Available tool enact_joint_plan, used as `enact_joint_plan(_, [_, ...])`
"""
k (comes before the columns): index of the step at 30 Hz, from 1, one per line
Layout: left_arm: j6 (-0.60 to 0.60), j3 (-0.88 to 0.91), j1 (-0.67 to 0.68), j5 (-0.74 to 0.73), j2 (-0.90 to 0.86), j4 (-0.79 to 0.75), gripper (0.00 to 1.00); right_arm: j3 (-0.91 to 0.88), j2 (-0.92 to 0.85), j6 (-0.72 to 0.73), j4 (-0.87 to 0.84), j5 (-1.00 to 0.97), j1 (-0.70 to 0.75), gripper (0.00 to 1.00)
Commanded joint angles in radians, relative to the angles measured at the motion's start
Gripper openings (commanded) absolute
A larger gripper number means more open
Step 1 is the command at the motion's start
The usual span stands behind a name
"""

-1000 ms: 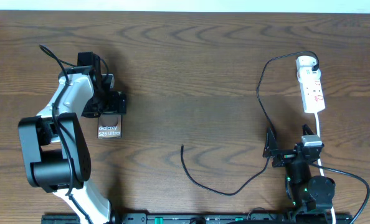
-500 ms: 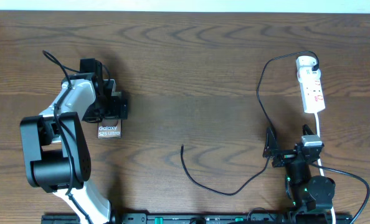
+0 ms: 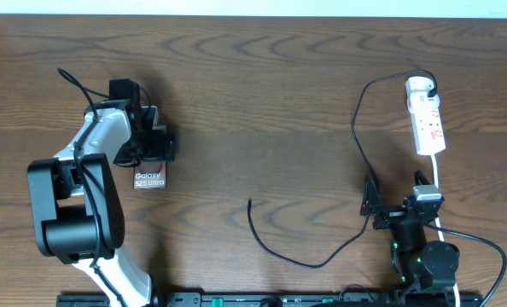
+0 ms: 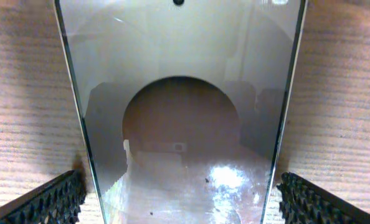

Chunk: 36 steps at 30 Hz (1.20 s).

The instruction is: Plug charger to phone and switch on socket

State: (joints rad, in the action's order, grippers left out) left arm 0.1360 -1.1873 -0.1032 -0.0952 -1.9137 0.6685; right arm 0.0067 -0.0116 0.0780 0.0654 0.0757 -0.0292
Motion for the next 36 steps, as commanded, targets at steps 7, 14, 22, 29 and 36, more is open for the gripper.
enact_joint_plan(7, [0.014,0.006,-0.003,0.055,-0.011,-0.004,0.98,-0.001,0.006,-0.012,0.005,0.008,0.004,0.99])
enact_joint_plan(14, [0.013,0.006,-0.003,0.054,-0.011,0.0,0.98,-0.001,0.006,-0.012,0.005,0.008,0.004,0.99])
enact_joint_plan(22, [0.013,0.02,-0.003,-0.012,-0.011,-0.003,0.98,-0.001,0.006,-0.012,0.005,0.008,0.004,0.99])
enact_joint_plan(29, [0.013,0.046,-0.003,-0.013,-0.011,-0.021,0.98,-0.001,0.006,-0.012,0.005,0.008,0.004,0.99])
enact_joint_plan(36, [0.014,0.054,-0.003,0.002,-0.011,-0.024,0.98,-0.001,0.006,-0.012,0.005,0.008,0.004,0.99])
